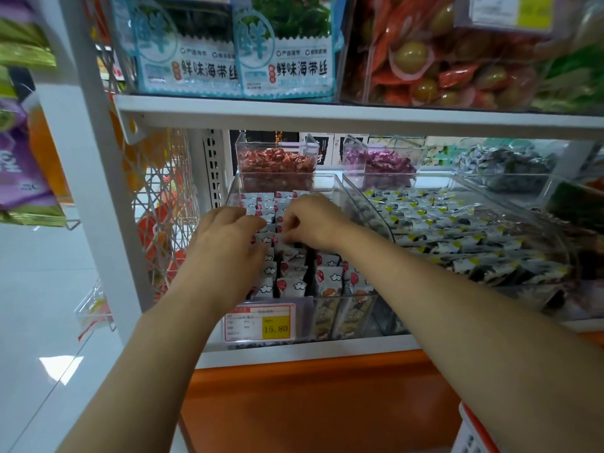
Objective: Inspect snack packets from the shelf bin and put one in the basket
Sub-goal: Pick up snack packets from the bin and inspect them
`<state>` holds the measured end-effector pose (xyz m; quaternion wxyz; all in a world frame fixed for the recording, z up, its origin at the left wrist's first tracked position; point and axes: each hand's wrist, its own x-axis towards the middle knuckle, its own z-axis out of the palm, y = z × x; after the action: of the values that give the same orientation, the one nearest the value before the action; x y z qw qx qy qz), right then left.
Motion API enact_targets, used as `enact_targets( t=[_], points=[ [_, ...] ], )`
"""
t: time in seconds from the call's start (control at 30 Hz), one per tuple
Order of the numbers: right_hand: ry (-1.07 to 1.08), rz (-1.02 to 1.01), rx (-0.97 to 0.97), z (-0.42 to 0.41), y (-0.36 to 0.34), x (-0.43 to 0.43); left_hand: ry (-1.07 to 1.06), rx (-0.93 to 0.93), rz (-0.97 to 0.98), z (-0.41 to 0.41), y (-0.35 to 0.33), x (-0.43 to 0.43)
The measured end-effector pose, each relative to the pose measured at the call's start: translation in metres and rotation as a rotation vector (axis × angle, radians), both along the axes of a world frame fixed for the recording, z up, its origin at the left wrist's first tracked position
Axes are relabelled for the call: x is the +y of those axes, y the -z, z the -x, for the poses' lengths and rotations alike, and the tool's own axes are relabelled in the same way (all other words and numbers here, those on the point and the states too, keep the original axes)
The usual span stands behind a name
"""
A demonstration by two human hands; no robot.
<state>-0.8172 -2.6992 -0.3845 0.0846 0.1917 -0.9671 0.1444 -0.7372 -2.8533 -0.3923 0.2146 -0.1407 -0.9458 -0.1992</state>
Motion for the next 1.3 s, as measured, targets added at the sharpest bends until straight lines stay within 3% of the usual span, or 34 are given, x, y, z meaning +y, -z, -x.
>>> enact_targets(
  t=[0.13, 0.37, 0.5, 0.67, 0.83, 1.0, 1.17, 1.3],
  points=[
    [-0.008, 0.356, -0.003, -0.015, -0.012, 0.008, 0.011, 0.009, -0.002, 0.001, 0.002, 0.0],
    [0.087, 0.869, 0.197, -0.061, -0.023, 0.041, 0.036, 0.07, -0.122, -0.002, -0.002, 0.007],
    [0.13, 1.251, 0.095, -0.085, -0.01, 0.06, 0.022, 0.1, -0.191, -0.007, -0.005, 0.013],
    [0.107, 1.597, -0.165, -0.106, 0.004, 0.068, 0.175, -0.119, -0.509, -0.015, -0.004, 0.028],
    [0.074, 1.671, -0.277, -0.11, 0.007, 0.069, 0.199, -0.242, -0.795, -0.016, -0.002, 0.031],
    [0.04, 1.572, -0.273, -0.111, 0.007, 0.073, 0.202, -0.376, -1.075, -0.016, -0.002, 0.034],
    [0.031, 1.553, -0.28, -0.109, 0.009, 0.072, 0.137, -0.316, -1.123, -0.018, -0.002, 0.039],
    [0.021, 1.637, -0.294, -0.109, 0.008, 0.072, 0.161, -0.389, -1.251, -0.017, -0.005, 0.038]
  ],
)
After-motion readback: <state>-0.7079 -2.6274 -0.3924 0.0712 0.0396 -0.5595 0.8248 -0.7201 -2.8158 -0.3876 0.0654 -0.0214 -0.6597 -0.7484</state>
